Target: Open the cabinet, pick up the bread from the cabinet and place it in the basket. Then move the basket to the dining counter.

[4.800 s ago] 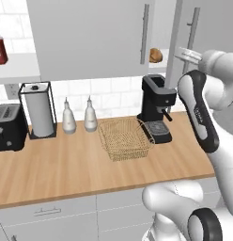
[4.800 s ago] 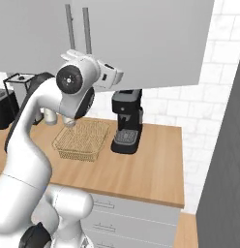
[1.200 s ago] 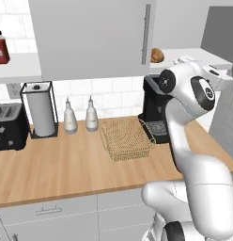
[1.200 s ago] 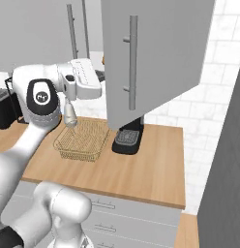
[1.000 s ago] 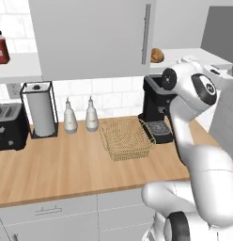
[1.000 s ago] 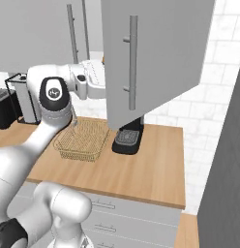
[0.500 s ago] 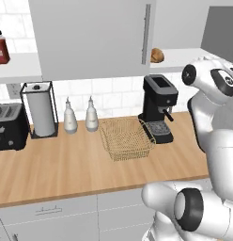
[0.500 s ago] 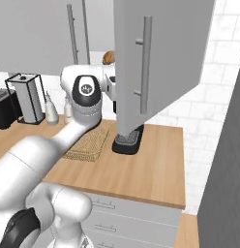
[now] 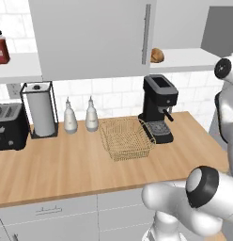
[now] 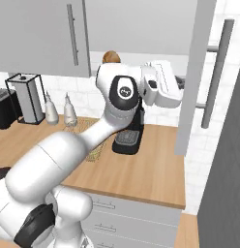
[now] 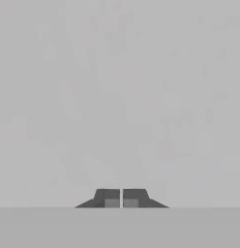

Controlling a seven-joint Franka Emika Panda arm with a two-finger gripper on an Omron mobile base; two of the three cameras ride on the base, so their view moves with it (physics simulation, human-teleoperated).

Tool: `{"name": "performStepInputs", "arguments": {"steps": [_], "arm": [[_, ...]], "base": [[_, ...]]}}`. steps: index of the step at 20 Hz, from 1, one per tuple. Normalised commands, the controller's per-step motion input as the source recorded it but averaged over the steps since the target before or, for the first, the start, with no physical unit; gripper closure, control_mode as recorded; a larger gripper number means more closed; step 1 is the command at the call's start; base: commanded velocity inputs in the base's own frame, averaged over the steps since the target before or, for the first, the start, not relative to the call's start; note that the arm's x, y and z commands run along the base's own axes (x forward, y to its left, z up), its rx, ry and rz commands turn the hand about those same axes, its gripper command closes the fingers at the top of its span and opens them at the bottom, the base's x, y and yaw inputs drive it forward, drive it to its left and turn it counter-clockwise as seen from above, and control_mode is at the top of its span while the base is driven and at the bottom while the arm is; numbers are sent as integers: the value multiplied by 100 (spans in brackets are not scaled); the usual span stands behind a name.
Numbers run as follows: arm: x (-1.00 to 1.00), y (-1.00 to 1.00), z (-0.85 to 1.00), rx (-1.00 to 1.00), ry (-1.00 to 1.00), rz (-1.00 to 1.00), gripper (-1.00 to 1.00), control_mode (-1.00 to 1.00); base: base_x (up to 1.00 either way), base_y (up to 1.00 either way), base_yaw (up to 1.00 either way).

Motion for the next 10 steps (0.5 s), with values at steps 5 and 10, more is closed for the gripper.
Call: {"name": "performStepInputs", "arguments": {"steps": [5,10], "arm": [[0,-92,1,20,-9,10,100,-100],[-1,-1,1,4,-2,10,100,-100]], "base": [[0,0,0],[0,0,0]]}}
